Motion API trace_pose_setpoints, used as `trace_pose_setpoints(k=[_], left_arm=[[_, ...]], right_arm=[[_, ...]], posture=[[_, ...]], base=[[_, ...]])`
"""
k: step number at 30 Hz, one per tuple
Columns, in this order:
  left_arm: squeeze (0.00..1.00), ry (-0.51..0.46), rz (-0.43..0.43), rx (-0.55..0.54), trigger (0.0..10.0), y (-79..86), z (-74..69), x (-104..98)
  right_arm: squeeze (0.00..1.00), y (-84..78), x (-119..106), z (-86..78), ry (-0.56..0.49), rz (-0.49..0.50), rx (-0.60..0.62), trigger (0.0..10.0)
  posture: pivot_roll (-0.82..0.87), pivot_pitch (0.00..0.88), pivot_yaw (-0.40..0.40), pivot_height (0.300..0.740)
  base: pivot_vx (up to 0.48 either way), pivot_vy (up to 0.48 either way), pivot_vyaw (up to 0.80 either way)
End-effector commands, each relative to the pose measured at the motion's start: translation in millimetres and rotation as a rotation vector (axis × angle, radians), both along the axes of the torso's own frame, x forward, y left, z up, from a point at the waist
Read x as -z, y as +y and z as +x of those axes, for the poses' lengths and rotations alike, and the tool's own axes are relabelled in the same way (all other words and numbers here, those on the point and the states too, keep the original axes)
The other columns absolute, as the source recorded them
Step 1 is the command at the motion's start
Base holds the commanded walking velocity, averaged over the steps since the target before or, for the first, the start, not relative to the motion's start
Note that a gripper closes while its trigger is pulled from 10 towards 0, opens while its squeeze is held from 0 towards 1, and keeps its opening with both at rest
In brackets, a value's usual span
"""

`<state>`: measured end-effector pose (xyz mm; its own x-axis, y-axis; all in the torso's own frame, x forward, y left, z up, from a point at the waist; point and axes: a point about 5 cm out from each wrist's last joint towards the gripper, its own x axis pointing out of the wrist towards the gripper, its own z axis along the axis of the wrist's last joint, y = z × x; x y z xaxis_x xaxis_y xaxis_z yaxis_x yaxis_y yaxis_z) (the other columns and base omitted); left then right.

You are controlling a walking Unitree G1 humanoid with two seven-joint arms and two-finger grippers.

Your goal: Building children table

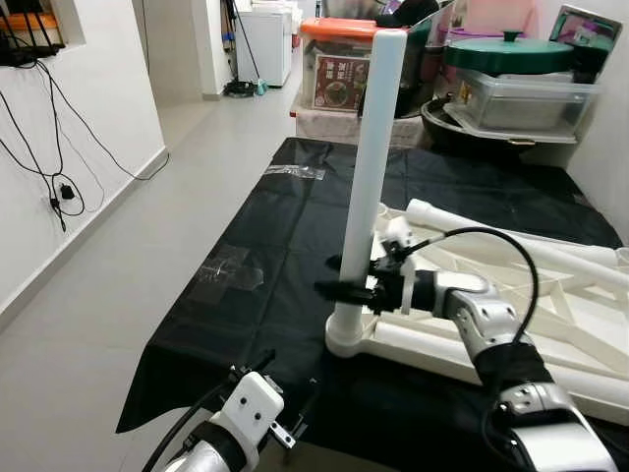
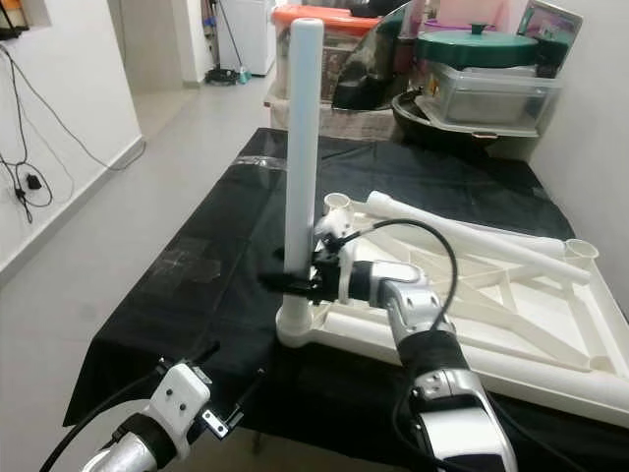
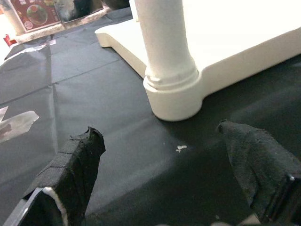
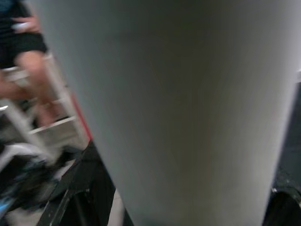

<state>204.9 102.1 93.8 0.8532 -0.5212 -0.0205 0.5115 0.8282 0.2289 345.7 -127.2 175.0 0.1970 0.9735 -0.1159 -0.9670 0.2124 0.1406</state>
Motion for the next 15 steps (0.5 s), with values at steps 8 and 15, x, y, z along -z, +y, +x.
trace_pose_setpoints(k=[8,15], left_arm=[[0.00,-0.001,-0.010,-0.002,10.0,-1.2,-2.9,-1.6],[0.00,0.002,-0.011,0.000,10.0,-1.7,-3.6,-0.7]], right_arm=[[0.00,15.3,5.4,-9.1,0.020,-0.036,-0.233,0.0],[0.00,20.8,6.8,-3.9,-0.076,0.019,-0.078,0.0]], posture=[[0.11,0.000,-0.075,0.740],[0.11,0.000,-0.073,0.740]], base=[[0.000,0.000,0.00],[0.000,0.000,0.00]])
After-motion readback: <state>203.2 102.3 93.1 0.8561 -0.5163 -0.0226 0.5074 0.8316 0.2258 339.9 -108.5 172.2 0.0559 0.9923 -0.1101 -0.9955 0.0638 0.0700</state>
